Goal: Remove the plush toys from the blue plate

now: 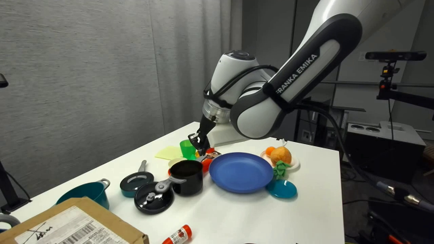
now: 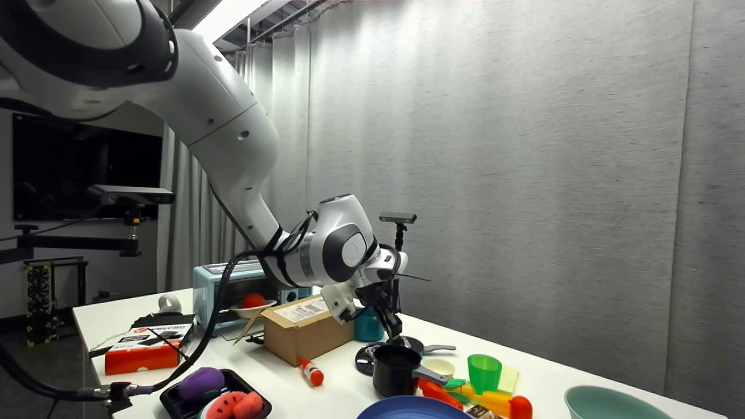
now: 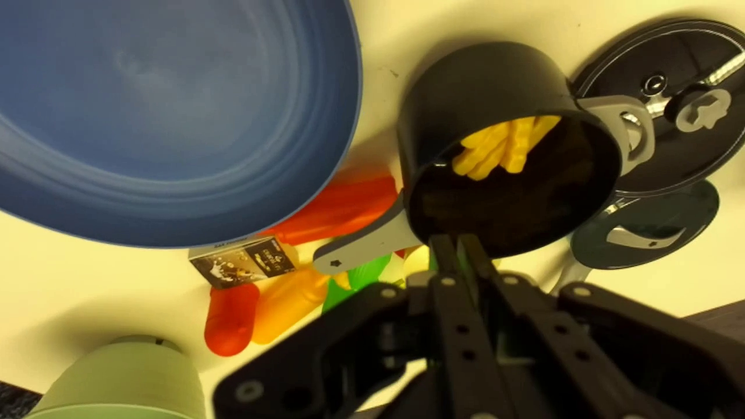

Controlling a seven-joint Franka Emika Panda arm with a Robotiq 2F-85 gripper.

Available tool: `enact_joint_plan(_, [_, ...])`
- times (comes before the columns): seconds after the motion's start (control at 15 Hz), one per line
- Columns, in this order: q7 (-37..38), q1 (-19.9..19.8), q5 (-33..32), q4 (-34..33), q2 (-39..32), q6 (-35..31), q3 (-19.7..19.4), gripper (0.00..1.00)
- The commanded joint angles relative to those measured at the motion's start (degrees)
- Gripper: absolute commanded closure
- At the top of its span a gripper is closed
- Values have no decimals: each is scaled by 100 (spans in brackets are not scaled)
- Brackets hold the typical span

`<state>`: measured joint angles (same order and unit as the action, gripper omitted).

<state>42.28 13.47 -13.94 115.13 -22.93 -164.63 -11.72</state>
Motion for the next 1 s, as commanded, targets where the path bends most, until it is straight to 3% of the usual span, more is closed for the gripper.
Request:
enact_joint_plan(0.0, [-107,180,179,-205,-99,624,110,59])
enact_joint_plan(0.2, [-385,163,271,409,263,1342,543,35])
enact_joint_plan(0.33, [-320,268,51,691,407,1557,637,21])
enact_joint_plan(0.53, [-672,116,12,992,851,2014,806,1])
enact_joint_plan(0.67, [-940,-105,35,1184,1297,2269,760,0])
enact_joint_plan(0.73, [-575,40,28,828,676,1991,853,1])
enact_joint_plan(0.93, [-843,-226,26,1020,1145,2231,865,0])
